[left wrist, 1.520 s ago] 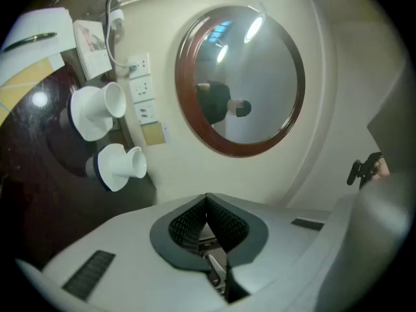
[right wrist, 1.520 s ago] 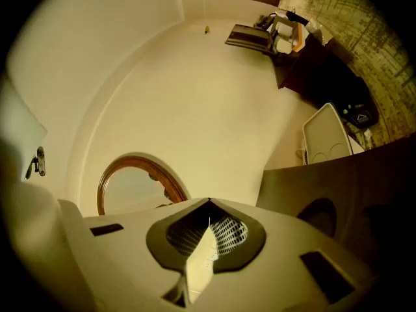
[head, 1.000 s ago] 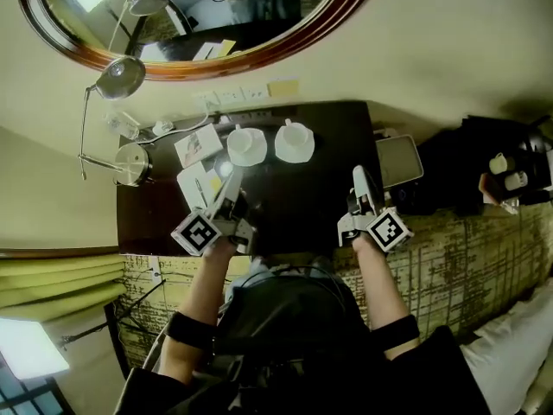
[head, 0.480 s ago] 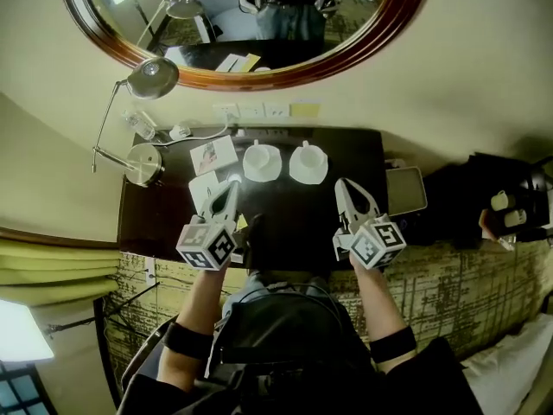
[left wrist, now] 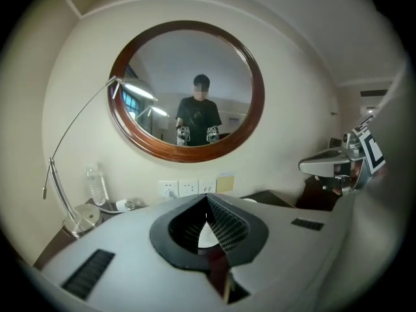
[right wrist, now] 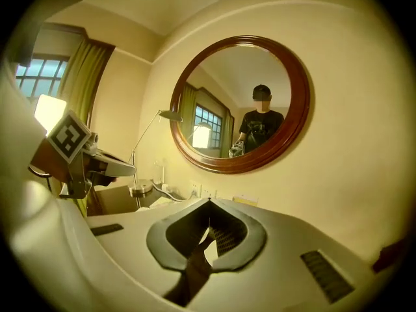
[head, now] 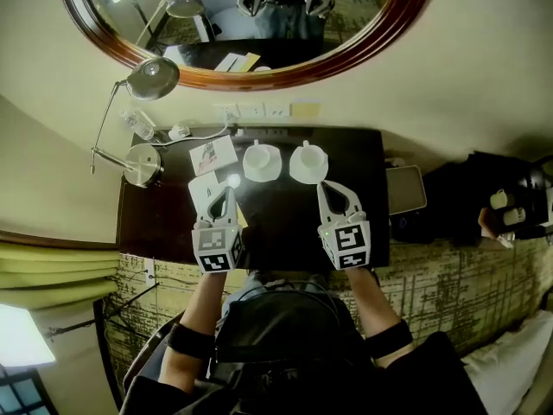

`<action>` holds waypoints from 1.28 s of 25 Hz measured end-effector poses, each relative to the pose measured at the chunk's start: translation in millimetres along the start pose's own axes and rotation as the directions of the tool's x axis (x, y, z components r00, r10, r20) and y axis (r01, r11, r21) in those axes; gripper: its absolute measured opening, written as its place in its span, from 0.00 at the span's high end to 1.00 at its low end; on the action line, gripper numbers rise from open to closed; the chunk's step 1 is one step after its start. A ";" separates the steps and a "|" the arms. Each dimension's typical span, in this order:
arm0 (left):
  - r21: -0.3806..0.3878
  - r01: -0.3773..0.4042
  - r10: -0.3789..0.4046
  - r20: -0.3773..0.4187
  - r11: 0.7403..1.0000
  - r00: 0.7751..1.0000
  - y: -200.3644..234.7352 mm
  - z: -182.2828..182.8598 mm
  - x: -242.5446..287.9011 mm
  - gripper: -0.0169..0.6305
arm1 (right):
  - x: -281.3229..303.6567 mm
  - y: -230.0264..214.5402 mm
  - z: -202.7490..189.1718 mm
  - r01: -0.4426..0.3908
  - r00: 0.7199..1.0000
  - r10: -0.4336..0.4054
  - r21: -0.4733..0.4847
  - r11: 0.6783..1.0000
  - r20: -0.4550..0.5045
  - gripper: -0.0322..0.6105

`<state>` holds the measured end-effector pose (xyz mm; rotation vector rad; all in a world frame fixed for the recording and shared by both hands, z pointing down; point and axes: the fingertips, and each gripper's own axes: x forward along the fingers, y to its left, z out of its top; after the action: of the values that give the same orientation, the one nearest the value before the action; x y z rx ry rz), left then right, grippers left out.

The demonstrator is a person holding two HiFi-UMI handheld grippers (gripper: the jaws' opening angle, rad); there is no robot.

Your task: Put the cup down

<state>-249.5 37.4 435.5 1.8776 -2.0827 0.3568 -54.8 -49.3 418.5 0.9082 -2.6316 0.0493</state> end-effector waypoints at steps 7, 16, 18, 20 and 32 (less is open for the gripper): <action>-0.015 -0.007 0.006 -0.070 1.000 0.998 -8.7 -35.7 2.6 0.97 | 9.1 2.1 -35.6 0.014 0.993 -0.016 -0.026 1.000 -0.114 0.95; -0.008 0.026 -0.027 -0.057 1.000 0.998 -16.2 -33.4 12.3 0.97 | 24.3 -5.9 -57.1 0.036 0.989 -0.032 0.024 0.999 -0.147 0.77; -0.007 0.027 -0.028 -0.057 1.000 0.998 -18.3 -32.6 15.7 0.97 | 32.0 -9.0 -62.5 0.018 0.989 -0.009 0.056 0.998 -0.147 0.65; -0.003 0.028 -0.029 -0.058 1.000 0.998 -22.0 -32.5 19.9 0.97 | 41.5 -14.2 -70.7 -0.004 0.989 0.017 0.092 0.996 -0.146 0.51; 0.025 0.037 -0.034 -0.081 0.999 0.996 -55.1 -48.7 49.5 0.97 | 117.6 -60.3 -144.5 -0.045 0.977 0.073 0.137 0.989 -0.203 0.15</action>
<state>-196.1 4.9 498.3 1.8808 -1.9995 0.4462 -58.2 -145.5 589.0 0.8179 -2.4826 0.3198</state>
